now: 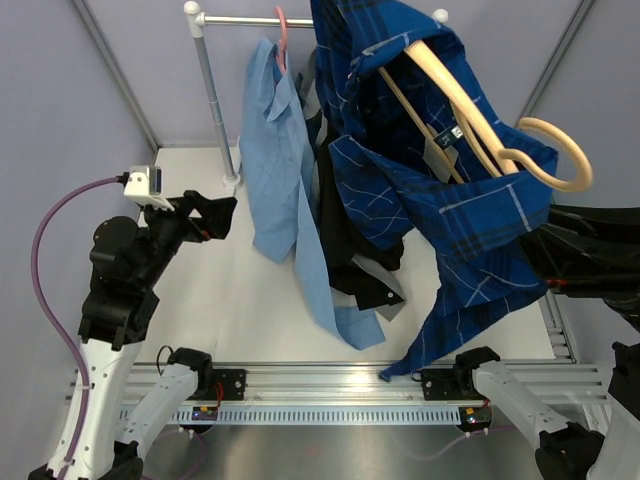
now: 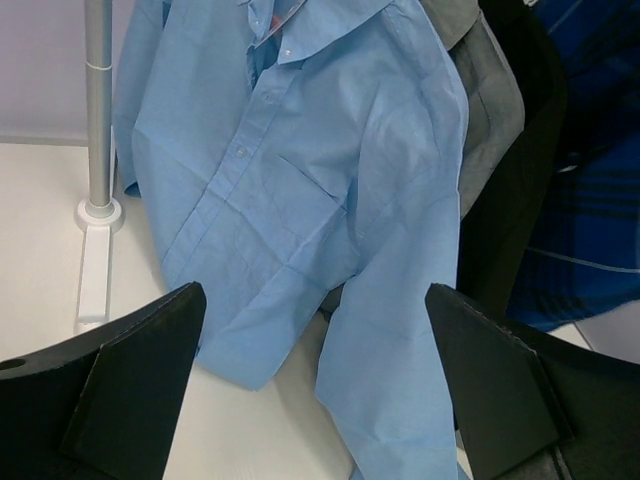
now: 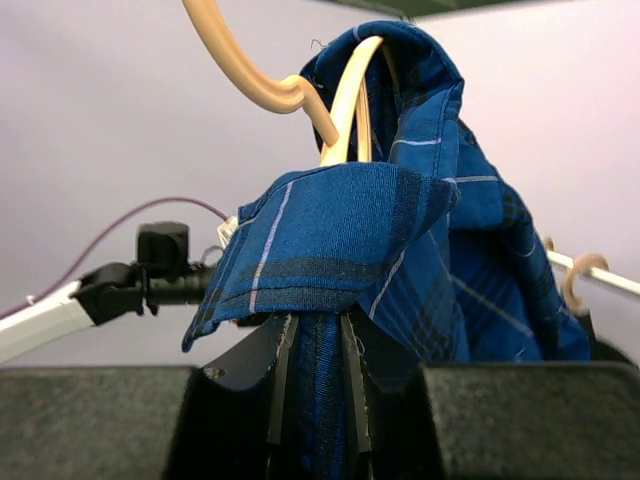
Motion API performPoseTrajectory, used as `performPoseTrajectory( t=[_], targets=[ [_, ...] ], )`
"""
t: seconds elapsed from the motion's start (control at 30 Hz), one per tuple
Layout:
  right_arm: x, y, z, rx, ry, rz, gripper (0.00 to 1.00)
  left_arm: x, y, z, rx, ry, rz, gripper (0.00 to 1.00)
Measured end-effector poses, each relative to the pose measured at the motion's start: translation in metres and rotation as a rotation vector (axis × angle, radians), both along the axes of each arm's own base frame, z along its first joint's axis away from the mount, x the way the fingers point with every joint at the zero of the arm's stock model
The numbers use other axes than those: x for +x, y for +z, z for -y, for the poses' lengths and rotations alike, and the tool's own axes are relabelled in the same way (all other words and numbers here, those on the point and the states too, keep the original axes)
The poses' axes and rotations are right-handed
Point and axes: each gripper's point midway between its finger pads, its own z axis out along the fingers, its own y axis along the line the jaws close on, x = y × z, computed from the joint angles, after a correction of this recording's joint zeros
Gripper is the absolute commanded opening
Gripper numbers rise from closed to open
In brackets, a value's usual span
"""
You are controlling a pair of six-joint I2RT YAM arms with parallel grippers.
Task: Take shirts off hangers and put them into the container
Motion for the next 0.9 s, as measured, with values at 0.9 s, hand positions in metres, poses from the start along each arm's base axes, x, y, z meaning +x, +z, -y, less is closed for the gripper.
performPoseTrajectory(
  t=[0.9],
  targets=[
    [0.139,-0.170,-0.098,-0.178,0.342,-0.547,0.00,-0.054,-0.004,-0.038,0.040,0.134,0.010,0.99]
  ],
)
